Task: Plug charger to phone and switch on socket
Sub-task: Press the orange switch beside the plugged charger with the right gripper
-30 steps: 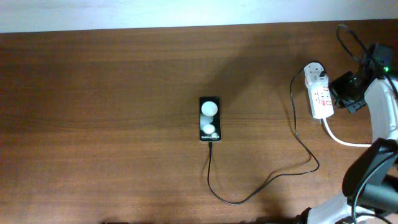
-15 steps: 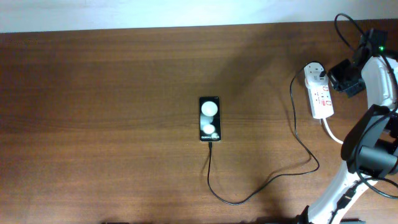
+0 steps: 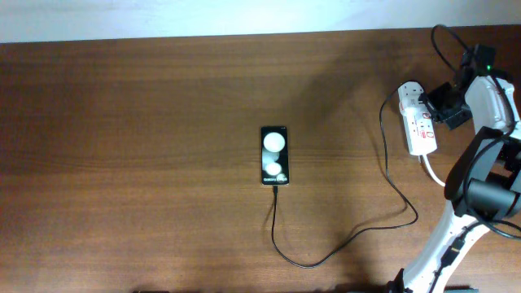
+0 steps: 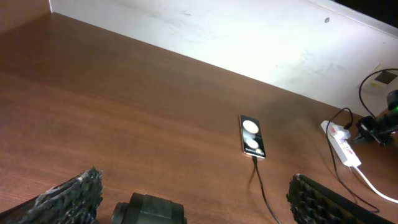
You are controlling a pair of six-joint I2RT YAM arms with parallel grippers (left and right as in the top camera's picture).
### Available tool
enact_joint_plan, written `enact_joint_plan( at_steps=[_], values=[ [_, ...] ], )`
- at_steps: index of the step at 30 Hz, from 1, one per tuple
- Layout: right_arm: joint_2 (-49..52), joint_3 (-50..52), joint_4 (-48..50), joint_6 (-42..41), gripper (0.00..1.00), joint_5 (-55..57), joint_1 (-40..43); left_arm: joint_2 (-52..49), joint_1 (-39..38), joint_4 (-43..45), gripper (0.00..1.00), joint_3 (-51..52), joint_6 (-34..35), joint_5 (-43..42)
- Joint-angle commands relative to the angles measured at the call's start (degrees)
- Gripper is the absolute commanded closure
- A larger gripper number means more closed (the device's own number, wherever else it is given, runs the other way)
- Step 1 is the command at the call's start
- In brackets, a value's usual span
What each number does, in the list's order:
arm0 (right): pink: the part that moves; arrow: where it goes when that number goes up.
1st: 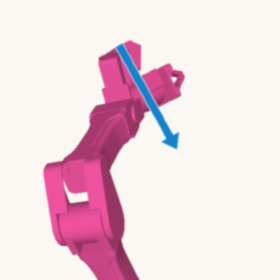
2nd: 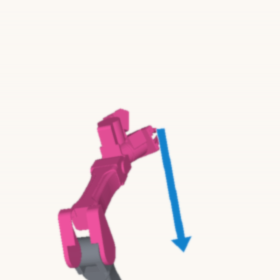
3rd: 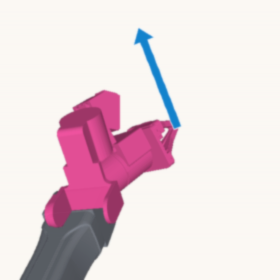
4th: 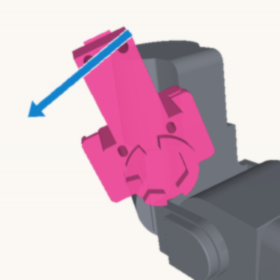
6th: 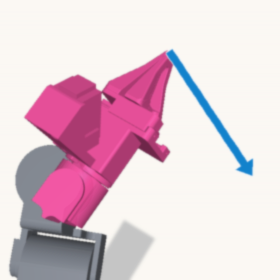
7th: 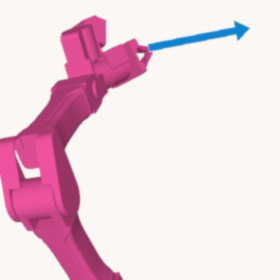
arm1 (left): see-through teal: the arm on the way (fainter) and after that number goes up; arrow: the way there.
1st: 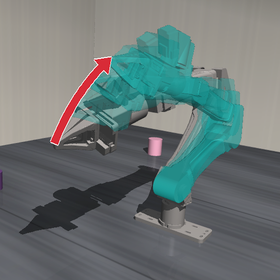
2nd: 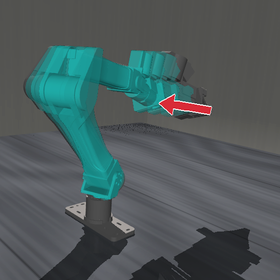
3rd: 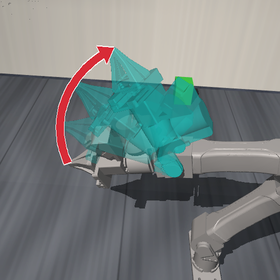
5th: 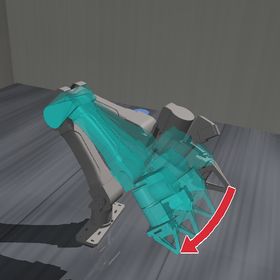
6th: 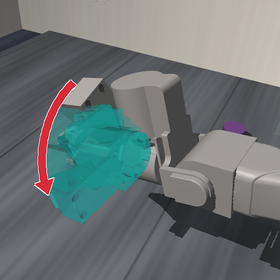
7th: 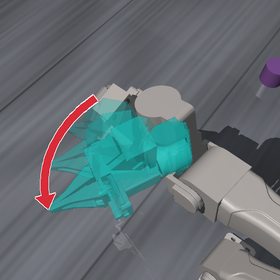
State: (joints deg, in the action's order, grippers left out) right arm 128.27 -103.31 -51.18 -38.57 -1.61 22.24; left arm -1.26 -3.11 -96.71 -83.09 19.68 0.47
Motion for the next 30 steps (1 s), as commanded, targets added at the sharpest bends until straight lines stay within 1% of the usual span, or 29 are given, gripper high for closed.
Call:
enact_joint_plan(
  at_steps=[1, 10, 17, 23, 30],
  values=[
    [2.3, -1.1, 0.7, 0.7, 0.96, 0.0, -1.2, 0.7, 0.3, 0.0, 0.01, 0.0, 0.0, 0.4],
    [2.5, -1.1, 1.7, 2.0, 0.96, -0.4, -4.7, 0.7, 0.3, 0.0, 0.01, 0.0, 0.0, 0.4],
    [2.5, -1.1, -0.5, 2.1, 0.96, -0.3, -5.5, 0.7, 0.3, 0.0, 0.01, 0.0, 0.0, 0.4],
    [2.6, -0.7, -0.4, 2.4, 0.96, -0.3, -5.7, 0.7, 0.3, 0.0, 0.01, 0.0, 0.0, 0.4],
    [2.7, 0.6, 0.1, 2.3, 0.96, -0.3, -8.3, 0.7, 0.3, 0.0, 0.01, 0.0, 0.0, 0.4]
  ],
)
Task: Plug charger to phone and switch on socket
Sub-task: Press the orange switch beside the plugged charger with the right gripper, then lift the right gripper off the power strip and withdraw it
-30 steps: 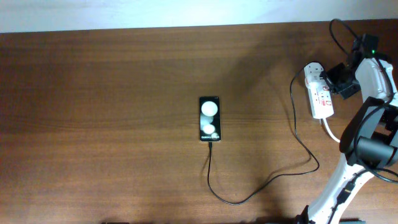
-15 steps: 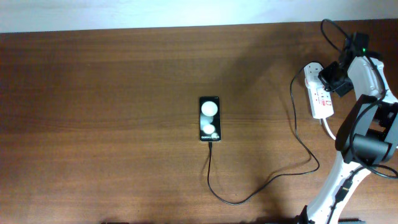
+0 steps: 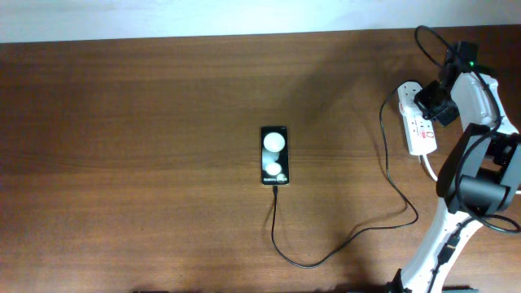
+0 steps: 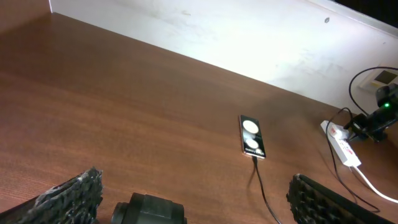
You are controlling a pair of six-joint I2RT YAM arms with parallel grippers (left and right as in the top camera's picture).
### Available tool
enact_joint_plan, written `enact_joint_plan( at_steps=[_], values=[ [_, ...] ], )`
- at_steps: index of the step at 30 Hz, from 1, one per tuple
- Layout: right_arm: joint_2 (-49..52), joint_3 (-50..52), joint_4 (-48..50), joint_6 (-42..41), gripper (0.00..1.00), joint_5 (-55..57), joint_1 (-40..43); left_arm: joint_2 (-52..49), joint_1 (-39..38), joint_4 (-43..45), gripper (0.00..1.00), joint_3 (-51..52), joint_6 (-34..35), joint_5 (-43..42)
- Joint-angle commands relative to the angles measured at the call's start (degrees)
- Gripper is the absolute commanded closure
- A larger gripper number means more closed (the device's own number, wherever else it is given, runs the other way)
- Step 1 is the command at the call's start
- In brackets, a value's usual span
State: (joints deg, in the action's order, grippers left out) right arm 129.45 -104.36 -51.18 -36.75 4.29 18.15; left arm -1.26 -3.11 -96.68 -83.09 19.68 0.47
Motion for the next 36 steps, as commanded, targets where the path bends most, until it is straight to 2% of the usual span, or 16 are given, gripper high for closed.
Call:
enact_joint_plan(
  at_steps=[1, 8, 14, 17, 19, 23, 25, 30, 36],
  values=[
    [1.6, 2.0, 0.2, 0.5, 0.96, -6.2, -4.3, 0.7, 0.3, 0.0, 0.01, 0.0, 0.0, 0.4],
    [1.6, 2.8, 0.3, 0.6, 0.96, -5.9, -4.3, 0.7, 0.3, 0.0, 0.01, 0.0, 0.0, 0.4],
    [0.3, 2.8, -8.2, 0.9, 0.96, 1.2, -4.2, 0.7, 0.3, 0.0, 0.01, 0.0, 0.0, 0.4],
    [-3.9, 2.8, -13.2, -4.0, 0.96, 7.9, -4.1, 0.7, 0.3, 0.0, 0.01, 0.0, 0.0, 0.4],
    [-8.1, 2.8, -17.7, -9.1, 0.96, 14.6, -3.4, 0.7, 0.3, 0.0, 0.01, 0.0, 0.0, 0.4],
    [-15.3, 2.8, -22.8, -9.2, 0.96, 15.3, -0.2, 0.7, 0.3, 0.0, 0.01, 0.0, 0.0, 0.4],
    [-20.9, 2.8, -25.1, -6.7, 0.96, 14.4, 0.3, 0.7, 0.3, 0.0, 0.01, 0.0, 0.0, 0.4],
    [-35.5, 2.8, -29.9, 0.6, 0.96, 1.5, -0.3, 0.7, 0.3, 0.0, 0.01, 0.0, 0.0, 0.4],
    [-51.1, 2.8, -38.2, 3.5, 0.96, 0.2, -0.3, 0.7, 0.3, 0.0, 0.01, 0.0, 0.0, 0.4]
  ],
)
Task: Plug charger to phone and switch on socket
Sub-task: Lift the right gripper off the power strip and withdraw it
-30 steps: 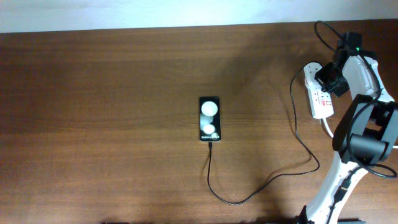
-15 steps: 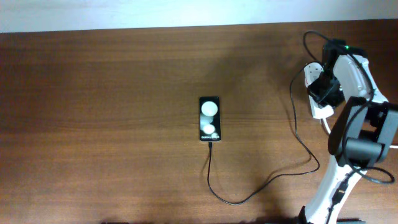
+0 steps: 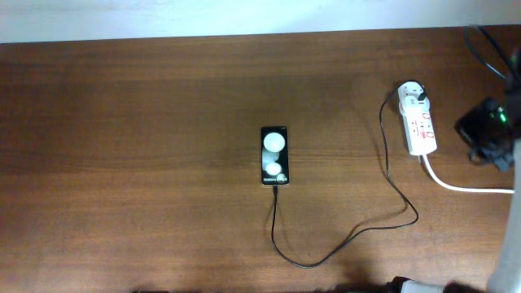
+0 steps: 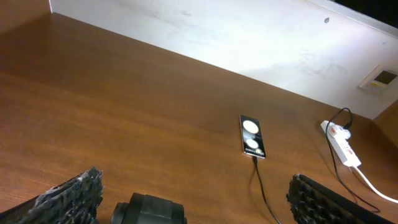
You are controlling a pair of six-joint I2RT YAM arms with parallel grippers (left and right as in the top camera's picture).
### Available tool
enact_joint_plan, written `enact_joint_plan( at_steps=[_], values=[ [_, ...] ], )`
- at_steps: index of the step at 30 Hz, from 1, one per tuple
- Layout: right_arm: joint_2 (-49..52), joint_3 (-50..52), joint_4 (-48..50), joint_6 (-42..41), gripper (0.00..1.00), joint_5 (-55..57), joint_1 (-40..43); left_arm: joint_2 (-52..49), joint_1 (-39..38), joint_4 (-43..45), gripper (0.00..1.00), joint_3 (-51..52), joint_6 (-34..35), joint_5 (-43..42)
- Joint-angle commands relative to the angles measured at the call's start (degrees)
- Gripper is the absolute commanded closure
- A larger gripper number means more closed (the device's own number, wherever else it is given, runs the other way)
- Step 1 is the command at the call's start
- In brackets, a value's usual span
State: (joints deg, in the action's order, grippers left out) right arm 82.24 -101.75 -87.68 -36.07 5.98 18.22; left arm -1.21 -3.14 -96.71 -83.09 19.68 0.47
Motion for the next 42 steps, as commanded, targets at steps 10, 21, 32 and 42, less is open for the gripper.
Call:
enact_joint_plan(
  at_steps=[10, 21, 32, 42],
  values=[
    [-20.6, 0.3, -9.6, 8.5, 0.96, -1.8, -0.3, 0.7, 0.3, 10.1, 0.01, 0.6, 0.4, 0.0],
    [-31.7, 5.5, -9.6, 10.4, 0.96, -4.5, -0.3, 0.7, 0.3, 41.3, 0.01, 30.7, 0.4, 3.4],
    [-41.3, 16.1, -9.6, 12.0, 0.96, -7.1, -0.3, 0.7, 0.3, 69.6, 0.01, 62.3, 0.4, 3.5],
    [-42.2, 16.1, -9.6, 13.6, 0.96, -8.8, -0.3, 0.7, 0.3, 86.9, 0.01, 75.3, 0.3, 3.4]
  ],
)
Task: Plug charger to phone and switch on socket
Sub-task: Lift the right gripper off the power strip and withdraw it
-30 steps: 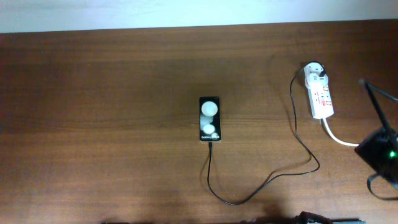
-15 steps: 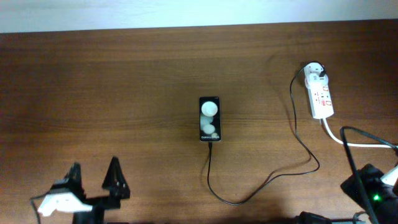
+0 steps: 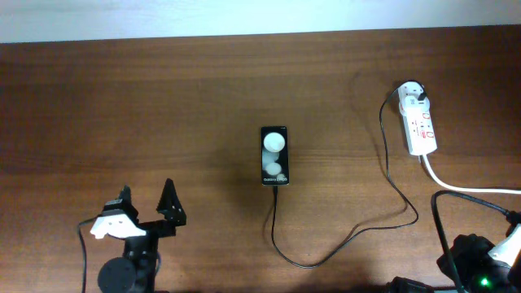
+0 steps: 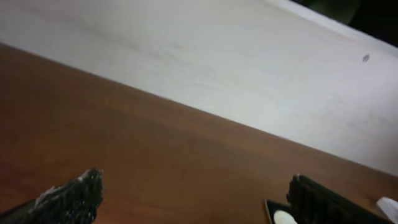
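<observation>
The black phone (image 3: 275,155) lies face up mid-table, and the thin black charger cable (image 3: 275,195) sits in its near end. That cable loops right to the plug on the white power strip (image 3: 420,126) at the far right. My left gripper (image 3: 148,203) hovers open and empty at the near left, well left of the phone. In the left wrist view its fingers (image 4: 69,199) stand wide apart, with a corner of the phone (image 4: 278,214) beside the right one. My right arm (image 3: 476,260) sits dark in the near right corner, its jaws unreadable.
The strip's white mains lead (image 3: 464,189) runs off the right edge. A pale wall (image 4: 205,68) bounds the far side of the brown table (image 3: 163,106). The black cable's slack (image 3: 350,240) loops across the near middle.
My right arm has gone from the right edge beside the power strip to the near right corner. My left gripper has come into the overhead view at the near left, its camera now tilted toward the wall.
My right gripper was first at the power strip's right side, then over its far end by the plug. Later it stood clear at the right edge, and now it is in the near right corner. The cable stayed in the phone throughout.
</observation>
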You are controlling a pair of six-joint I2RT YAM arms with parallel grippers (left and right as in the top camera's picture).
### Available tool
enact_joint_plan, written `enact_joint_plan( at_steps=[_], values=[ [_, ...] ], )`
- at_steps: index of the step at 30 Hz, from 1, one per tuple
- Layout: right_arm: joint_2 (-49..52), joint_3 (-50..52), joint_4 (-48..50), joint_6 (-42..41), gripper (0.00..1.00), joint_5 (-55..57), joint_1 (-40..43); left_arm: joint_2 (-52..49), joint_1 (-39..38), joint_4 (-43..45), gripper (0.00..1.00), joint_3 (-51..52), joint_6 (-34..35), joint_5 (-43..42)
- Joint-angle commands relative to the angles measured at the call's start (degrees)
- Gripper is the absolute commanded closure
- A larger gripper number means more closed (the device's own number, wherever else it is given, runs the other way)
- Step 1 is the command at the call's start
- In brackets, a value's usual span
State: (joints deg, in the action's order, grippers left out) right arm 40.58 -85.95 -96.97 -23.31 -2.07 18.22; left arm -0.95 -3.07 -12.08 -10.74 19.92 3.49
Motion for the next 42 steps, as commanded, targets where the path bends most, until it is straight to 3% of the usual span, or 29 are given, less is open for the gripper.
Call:
enact_joint_plan(
  at_steps=[1, 5, 12, 13, 14, 15, 16, 22, 26, 34, 38, 42],
  values=[
    [-0.5, 0.3, -0.3, 0.8, 0.96, -0.8, -0.3, 0.4, 0.2, 3.7, 0.01, 4.7, 0.1, 0.4],
    [-0.5, 0.3, -0.3, 0.8, 0.96, -0.8, -0.3, 0.4, 0.2, 9.4, 0.01, 9.9, 0.1, -0.3],
    [-0.5, 0.3, -0.3, 0.8, 0.94, -1.4, -0.3, 0.1, 0.2, 7.5, 0.01, 10.3, -0.3, -0.7],
    [-0.5, 0.3, -0.3, 0.8, 0.67, -1.4, -0.3, 0.1, 0.2, 7.5, 0.01, 10.3, -0.3, -0.7],
    [-0.5, 0.3, -0.3, 0.8, 0.23, -1.4, -0.3, 0.1, 0.2, 7.5, 0.01, 10.2, -0.3, -0.7],
    [-0.5, 0.3, -0.3, 0.8, 0.05, -1.4, -0.3, 0.1, 0.2, 7.5, 0.01, 10.2, -0.3, -0.7],
    [-0.5, 0.3, -0.3, 0.8, 0.01, -1.4, -0.3, 0.1, 0.2, 7.5, 0.01, 10.2, -0.3, -0.7],
    [-0.5, 0.3, -0.3, 0.8, 0.01, -1.4, -0.3, 0.1, 0.2, 7.5, 0.01, 10.2, -0.3, -0.7],
    [-0.5, 0.3, -0.3, 3.8, 0.01, 7.1, -0.5, 0.1, 0.2, 7.5, 0.01, 10.2, -0.3, -0.7],
    [-0.7, 4.4, 0.9, 3.8, 0.01, 3.1, -0.7, 0.1, 0.2, 7.5, 0.01, 10.2, -0.3, -0.7],
    [-5.6, 17.3, 13.3, 3.8, 0.01, -1.3, -0.8, 0.1, 0.2, 7.5, 0.01, 10.2, -0.3, -0.7],
    [-16.2, 34.4, 31.2, 3.8, 0.01, -2.5, -6.1, 0.1, 0.2, 7.5, 0.01, 10.2, -0.3, -0.7]
  ],
)
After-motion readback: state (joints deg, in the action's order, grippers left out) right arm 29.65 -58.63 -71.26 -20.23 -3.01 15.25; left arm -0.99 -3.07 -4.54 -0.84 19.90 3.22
